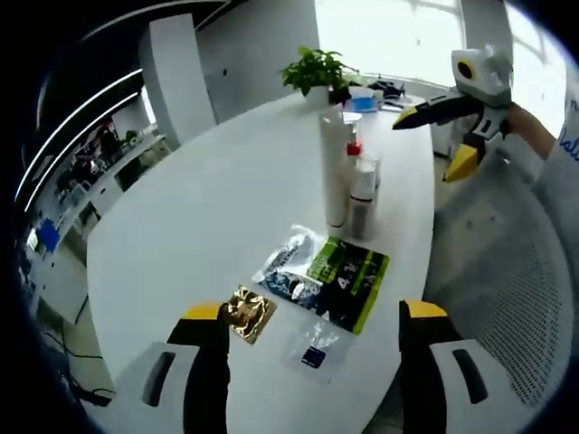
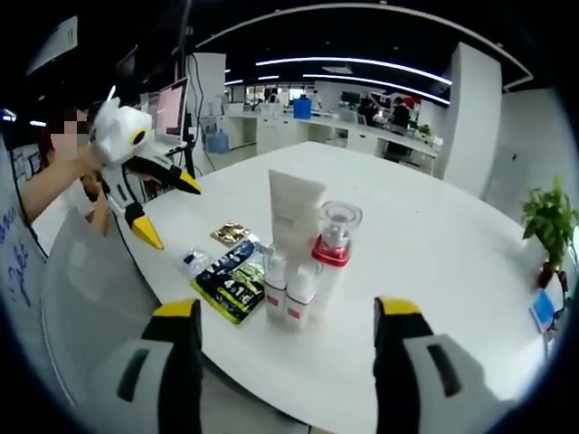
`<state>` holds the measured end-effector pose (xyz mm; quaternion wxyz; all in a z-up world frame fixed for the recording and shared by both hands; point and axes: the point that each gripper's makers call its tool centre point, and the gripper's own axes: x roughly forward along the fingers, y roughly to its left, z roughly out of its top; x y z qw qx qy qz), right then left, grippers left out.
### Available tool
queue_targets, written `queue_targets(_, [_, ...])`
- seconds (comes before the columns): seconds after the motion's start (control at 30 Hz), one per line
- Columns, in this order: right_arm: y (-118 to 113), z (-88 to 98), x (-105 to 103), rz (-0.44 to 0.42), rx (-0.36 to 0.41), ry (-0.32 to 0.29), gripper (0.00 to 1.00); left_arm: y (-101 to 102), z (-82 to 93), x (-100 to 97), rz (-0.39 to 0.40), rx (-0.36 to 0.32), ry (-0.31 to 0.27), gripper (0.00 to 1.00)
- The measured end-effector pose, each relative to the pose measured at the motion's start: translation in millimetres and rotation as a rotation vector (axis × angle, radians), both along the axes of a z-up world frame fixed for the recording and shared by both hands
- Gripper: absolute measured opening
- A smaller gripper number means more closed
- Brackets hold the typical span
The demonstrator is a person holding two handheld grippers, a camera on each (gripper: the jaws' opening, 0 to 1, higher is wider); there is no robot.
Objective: Arrange the skincare products in the storage area until every visible bottle or jar stands upright without overlapping.
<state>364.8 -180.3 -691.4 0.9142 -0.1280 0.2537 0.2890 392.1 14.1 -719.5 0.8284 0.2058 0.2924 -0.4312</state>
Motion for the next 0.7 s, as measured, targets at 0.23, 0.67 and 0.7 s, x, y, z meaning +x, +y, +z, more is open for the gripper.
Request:
queue_targets(0.23, [0.5,5.0,1.1,-0.001,-0.007,-0.016,0.84,9.0,12.6,-6.3,0.064,-0.039,-0.031,0.80])
queue_targets(0.67, [1.8,10.9,4.3,-0.003,-0.015,-0.039,0.93,25.6,24.4,-17.0,0.168,-0.071,-0.056,0.93])
queue_targets(0.7, [1.8,11.1,4.5,-0.002,-0.017,-0.039,0.93,26.9,24.6,-18.6,0.172,-0.071,-0.059,0.93])
